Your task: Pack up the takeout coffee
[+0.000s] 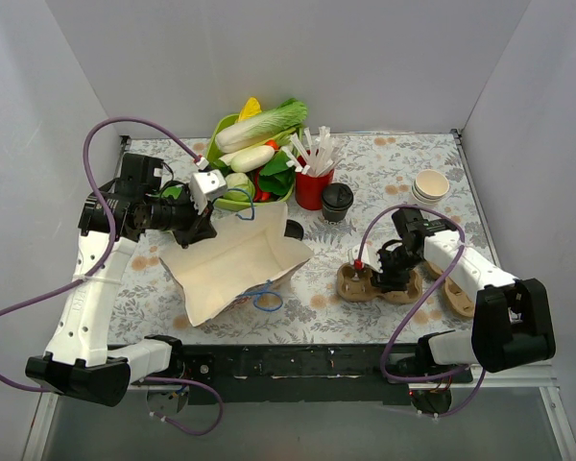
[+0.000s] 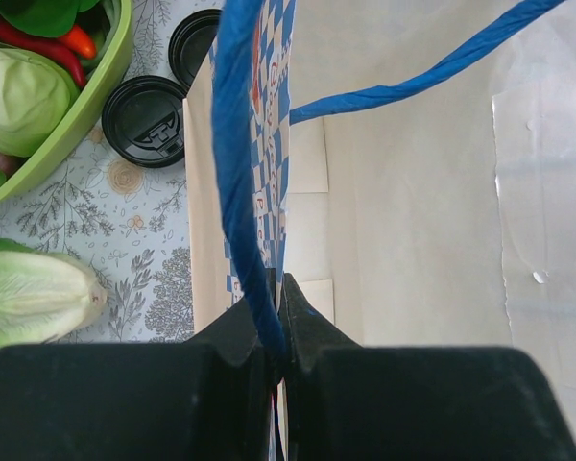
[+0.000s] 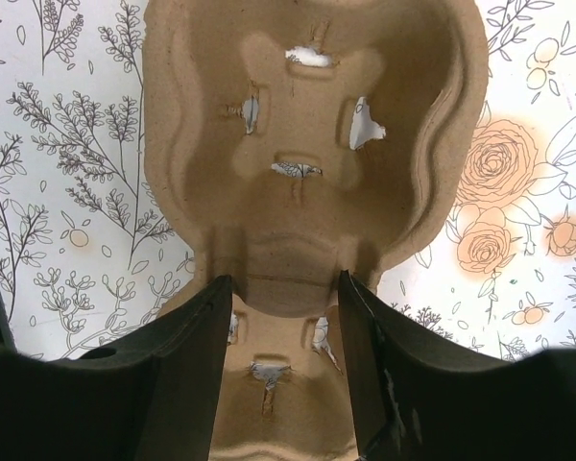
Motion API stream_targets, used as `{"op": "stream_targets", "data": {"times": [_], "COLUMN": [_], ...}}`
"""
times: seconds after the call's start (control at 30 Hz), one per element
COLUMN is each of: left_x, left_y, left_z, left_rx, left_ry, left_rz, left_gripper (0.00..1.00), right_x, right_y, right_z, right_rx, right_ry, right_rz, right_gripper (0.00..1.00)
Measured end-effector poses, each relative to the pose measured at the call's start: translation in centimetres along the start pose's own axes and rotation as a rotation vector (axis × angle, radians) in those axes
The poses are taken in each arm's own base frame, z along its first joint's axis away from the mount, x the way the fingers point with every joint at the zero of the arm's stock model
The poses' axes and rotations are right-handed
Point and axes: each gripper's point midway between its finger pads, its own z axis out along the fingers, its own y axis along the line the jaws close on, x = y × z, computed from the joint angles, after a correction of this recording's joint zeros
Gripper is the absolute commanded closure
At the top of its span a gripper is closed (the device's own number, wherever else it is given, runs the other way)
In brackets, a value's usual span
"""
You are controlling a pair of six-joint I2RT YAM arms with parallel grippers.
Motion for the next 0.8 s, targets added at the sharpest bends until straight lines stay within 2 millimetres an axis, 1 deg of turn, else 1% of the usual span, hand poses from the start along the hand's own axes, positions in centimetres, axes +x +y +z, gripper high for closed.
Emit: {"op": "stream_targets", "data": {"times": [0.3,0.5,0.8], "left_x": [0.3,0.4,0.48], "left_y": [-0.05,-0.07,-0.08], "left_z": [0.18,0.24,0.3], "left_rx": [0.004,0.006,0.008], "left_ry": [0.007,0.009,0.01], "left_rz": [-0.006,-0.008,-0.01], "left_gripper": [1.0,1.0,1.0], "right_x": [0.26,0.41,0.38], "right_y": [-0.31,-0.38,-0.61], "right_z": [-0.13,-0.27,-0.4], "right_rx": [0.027,0.043,0.083], "right_ry": [0.018,0.034,0.038], "right_rz": [0.049,0.078,0.119], "right_gripper": [0.45,0.42,0.44]}}
